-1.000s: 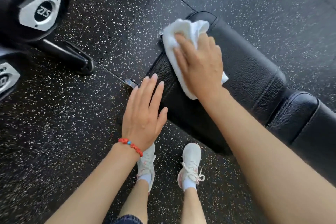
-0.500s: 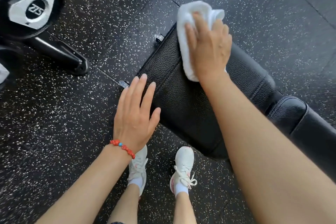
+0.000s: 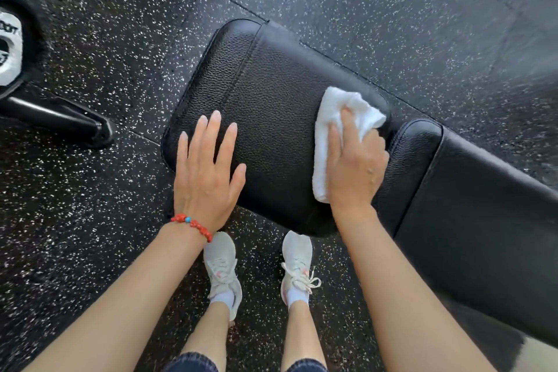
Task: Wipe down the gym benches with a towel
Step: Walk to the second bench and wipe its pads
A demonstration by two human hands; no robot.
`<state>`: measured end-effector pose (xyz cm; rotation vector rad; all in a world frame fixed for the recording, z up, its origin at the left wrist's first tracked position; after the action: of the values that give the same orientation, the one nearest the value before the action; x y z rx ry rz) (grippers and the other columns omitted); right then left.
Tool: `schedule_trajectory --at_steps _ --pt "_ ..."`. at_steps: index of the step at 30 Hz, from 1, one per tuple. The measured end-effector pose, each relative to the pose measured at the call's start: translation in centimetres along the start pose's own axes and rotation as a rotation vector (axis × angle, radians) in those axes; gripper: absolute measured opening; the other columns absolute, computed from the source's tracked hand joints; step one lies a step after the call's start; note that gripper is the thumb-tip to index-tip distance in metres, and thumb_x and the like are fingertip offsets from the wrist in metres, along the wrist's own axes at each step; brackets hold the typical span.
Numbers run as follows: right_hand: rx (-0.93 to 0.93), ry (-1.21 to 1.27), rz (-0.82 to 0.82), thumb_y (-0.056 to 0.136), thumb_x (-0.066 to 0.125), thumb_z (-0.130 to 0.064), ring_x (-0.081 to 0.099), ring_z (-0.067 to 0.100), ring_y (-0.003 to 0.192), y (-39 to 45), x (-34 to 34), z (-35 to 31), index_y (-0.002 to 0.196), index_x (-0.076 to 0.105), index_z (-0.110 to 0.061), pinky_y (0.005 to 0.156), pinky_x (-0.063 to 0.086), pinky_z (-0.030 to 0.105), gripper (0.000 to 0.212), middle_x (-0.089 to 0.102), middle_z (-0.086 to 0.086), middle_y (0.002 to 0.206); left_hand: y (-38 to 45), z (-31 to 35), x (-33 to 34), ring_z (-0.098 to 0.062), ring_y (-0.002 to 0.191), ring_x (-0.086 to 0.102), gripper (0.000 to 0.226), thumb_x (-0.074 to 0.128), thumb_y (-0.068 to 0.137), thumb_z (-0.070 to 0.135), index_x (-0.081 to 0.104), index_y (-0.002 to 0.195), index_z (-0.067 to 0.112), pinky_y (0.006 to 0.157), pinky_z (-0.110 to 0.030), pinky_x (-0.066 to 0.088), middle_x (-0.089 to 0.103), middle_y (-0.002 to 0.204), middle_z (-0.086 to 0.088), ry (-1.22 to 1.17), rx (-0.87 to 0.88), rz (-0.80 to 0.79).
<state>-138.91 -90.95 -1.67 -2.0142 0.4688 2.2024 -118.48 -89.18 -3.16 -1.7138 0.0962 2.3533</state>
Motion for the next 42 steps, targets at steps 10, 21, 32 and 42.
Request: schedule_trajectory --at_steps 10,21,32,42 --pt "0.084 0.282 -0.235 0.082 0.069 -0.021 0.055 0.032 0.047 -6.5 -2.7 1.2 0.11 0.067 -0.009 0.04 0.046 0.032 0.03 0.061 0.024 0.079 -1.9 0.8 -1.7 -0.042 0.135 0.028 0.054 0.056 0.089 0.017 0.04 0.136 -0.001 0.108 -0.058 0.023 0.033 0.145 -0.025 -0.042 0.037 -0.111" --pt "0.349 0.69 -0.383 0.093 0.052 -0.031 0.056 0.025 0.09 -8.8 -12.5 1.9 0.122 0.058 -0.027 0.069 0.032 0.025 0.03 0.057 0.01 0.108 -6.3 3.4 -11.7 -0.042 0.13 0.036 0.056 0.065 0.083 0.014 0.046 0.132 -0.002 0.104 -0.058 0.029 0.041 0.14 -0.024 -0.02 0.023 -0.165" --pt "0.389 0.891 -0.317 0.084 0.066 -0.029 0.052 0.021 0.113 -7.1 -25.7 0.7 0.121 0.06 -0.024 0.086 0.032 0.018 0.038 0.057 0.007 0.124 -8.4 4.4 -25.9 -0.042 0.125 0.044 0.052 0.039 0.088 0.03 0.052 0.127 -0.001 0.099 -0.058 0.037 0.048 0.135 -0.023 -0.013 -0.05 -0.05" --pt "0.185 0.959 -0.306 0.082 0.069 -0.023 0.057 0.026 0.107 -4.6 -35.2 -2.3 0.115 0.064 -0.018 0.083 0.034 0.02 0.033 0.061 0.014 0.117 -11.1 5.7 -36.8 -0.036 0.11 0.058 0.052 0.038 0.085 0.035 0.061 0.117 0.0 0.091 -0.056 0.046 0.061 0.119 -0.02 -0.004 -0.077 0.131"
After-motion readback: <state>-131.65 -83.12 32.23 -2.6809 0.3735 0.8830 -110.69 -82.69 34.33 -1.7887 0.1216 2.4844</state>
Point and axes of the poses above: each hand's wrist, its own y-axis towards the middle knuckle, its own x-axis out of the palm, z = x × y, the point moved 7 cm from there along y, towards the middle knuckle
